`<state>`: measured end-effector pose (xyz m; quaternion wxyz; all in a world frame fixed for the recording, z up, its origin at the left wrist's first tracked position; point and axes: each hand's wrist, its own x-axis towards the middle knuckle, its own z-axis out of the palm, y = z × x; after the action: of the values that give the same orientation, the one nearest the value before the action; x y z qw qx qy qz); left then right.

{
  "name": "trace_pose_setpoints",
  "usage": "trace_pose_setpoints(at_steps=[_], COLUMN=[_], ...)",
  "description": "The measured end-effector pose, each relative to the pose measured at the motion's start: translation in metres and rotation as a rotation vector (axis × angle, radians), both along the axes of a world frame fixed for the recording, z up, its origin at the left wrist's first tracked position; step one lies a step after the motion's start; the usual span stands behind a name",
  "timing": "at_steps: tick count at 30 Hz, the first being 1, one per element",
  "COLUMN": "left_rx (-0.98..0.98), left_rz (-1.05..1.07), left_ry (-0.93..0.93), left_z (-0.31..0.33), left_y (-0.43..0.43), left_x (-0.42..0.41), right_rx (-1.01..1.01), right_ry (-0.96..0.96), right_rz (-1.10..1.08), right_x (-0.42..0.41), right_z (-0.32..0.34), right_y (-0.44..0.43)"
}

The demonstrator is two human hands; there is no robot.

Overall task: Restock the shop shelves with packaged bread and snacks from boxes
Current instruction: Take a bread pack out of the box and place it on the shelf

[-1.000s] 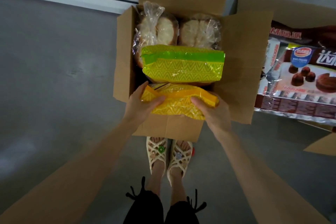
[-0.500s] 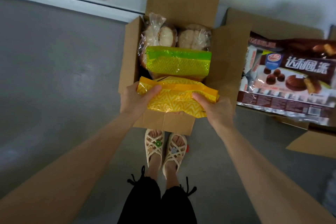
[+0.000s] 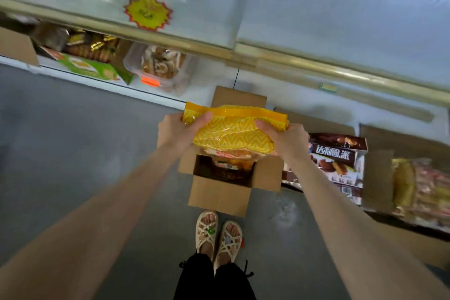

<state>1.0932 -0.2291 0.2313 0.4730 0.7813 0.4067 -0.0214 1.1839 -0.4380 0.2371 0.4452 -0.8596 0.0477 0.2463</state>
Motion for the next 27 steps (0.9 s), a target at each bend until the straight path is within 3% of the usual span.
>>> trace_pose_setpoints(at_steps=[12,18,27], left_rx=[-0.092,-0.036,-0.053], left_rz=[-0.032,-0.171,-0.122], left_ry=[-0.376,-0.531,-0.766], left_z=[0.249,0.321,0.402], left_y=[0.030,0.037,0.039], left_x=[0.009,0.002,0.006], right_rx=[0.120,0.162,0.322], right_ry=[-0.251,-0.332,-0.467], right_rz=[-0.047,-0.031,0.037], right_x=[0.028,0.037,0.031], right_z=[0.248,0.335,0.436], right_y=[0.029,0.032,0.039])
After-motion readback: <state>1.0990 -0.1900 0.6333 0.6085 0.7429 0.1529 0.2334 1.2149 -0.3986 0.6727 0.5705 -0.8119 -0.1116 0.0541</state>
